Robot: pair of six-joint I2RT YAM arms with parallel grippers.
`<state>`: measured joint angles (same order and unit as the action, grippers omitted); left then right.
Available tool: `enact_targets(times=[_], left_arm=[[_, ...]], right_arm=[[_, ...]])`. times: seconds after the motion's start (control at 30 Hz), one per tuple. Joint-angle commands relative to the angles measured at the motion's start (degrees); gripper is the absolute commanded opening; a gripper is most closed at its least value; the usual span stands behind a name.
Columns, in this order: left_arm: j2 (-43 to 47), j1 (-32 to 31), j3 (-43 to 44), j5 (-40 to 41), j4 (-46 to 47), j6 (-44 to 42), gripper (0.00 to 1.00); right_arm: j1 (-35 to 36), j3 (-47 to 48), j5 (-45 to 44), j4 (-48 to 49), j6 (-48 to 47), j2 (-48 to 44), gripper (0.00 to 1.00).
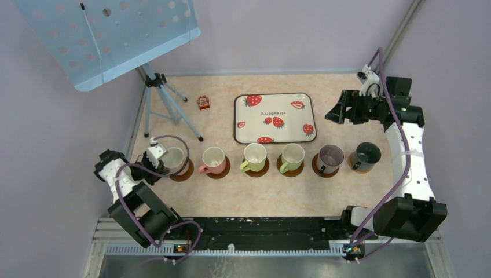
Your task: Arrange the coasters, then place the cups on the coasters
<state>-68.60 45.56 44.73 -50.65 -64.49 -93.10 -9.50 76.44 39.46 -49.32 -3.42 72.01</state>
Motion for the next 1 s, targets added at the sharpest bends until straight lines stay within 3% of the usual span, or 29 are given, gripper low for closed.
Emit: enact_targets(times=[0.0, 0.17, 0.47, 0.8, 0.97], left_arm=[[-1.1, 0.4, -0.4, -5.5, 2.0, -3.0, 0.00], [-3.4, 0.4, -0.6, -4.2, 4.6, -2.8, 0.00], [-4.9, 0.3, -1.7, -3.3, 4.7, -5.8, 0.17], [-5.5, 0.3, 1.0, -2.3, 0.8, -6.4, 0.66], [-4.3, 0.3, 2.9, -1.3, -1.8, -6.2, 0.77]], right_arm=[[0.1, 0.6, -0.2, 0.5, -0.1, -0.9, 0.86], [0.1, 0.6, -0.2, 0.9, 0.3, -0.6, 0.86], [0.1, 0.6, -0.3, 1.5, 1.0, 0.0, 0.86], [0.5, 0.3, -0.6, 1.6, 1.5, 0.1, 0.86], [0.9, -0.6, -0.7, 2.2, 1.8, -0.1, 0.86]])
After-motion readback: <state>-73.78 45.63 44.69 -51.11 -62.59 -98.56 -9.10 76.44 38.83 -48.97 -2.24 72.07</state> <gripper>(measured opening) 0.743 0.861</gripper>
